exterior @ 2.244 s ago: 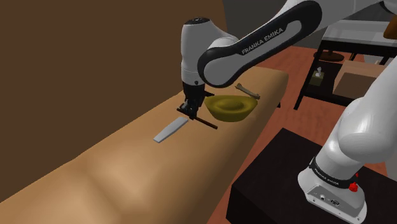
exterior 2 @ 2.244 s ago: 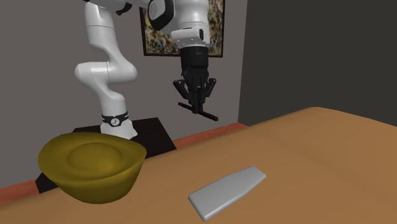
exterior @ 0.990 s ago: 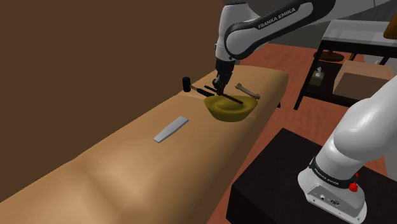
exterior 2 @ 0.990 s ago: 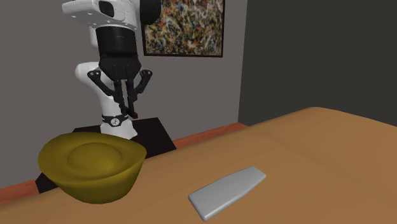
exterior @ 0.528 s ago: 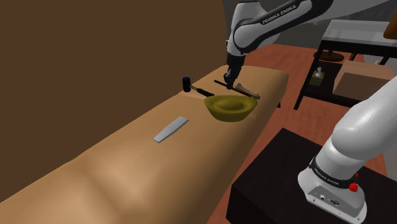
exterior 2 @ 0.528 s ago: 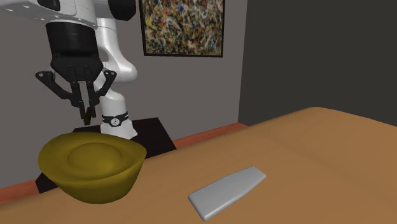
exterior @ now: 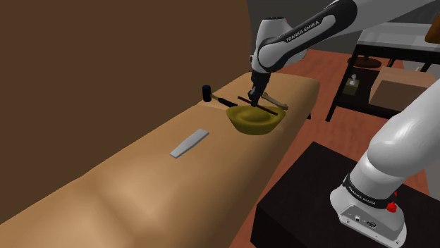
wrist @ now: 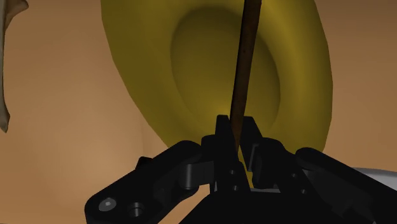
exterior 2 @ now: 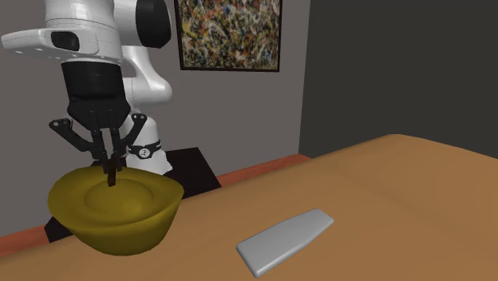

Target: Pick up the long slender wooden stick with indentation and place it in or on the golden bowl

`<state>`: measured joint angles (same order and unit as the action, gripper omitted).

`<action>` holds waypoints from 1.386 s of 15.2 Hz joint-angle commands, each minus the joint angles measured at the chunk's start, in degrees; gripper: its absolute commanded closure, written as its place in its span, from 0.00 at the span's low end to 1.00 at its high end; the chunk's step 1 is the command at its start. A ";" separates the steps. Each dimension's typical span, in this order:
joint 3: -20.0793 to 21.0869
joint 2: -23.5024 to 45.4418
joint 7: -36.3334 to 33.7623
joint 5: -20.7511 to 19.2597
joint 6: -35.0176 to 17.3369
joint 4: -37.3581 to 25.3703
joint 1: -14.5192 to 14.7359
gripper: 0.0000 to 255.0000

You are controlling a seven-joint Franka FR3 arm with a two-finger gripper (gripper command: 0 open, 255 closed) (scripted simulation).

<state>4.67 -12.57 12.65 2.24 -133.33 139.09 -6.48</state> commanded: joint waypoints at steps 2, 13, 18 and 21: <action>0.05 1.41 -0.03 -0.07 -2.43 0.98 -0.02 1.00; 0.10 2.68 -0.06 -0.12 -4.66 1.96 -0.03 1.00; 0.10 2.68 -0.06 -0.12 -4.66 1.96 -0.03 0.00; -0.02 -0.14 0.07 0.03 -0.53 0.64 -0.01 0.00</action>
<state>4.76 -11.57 12.55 2.19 -135.52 140.17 -6.46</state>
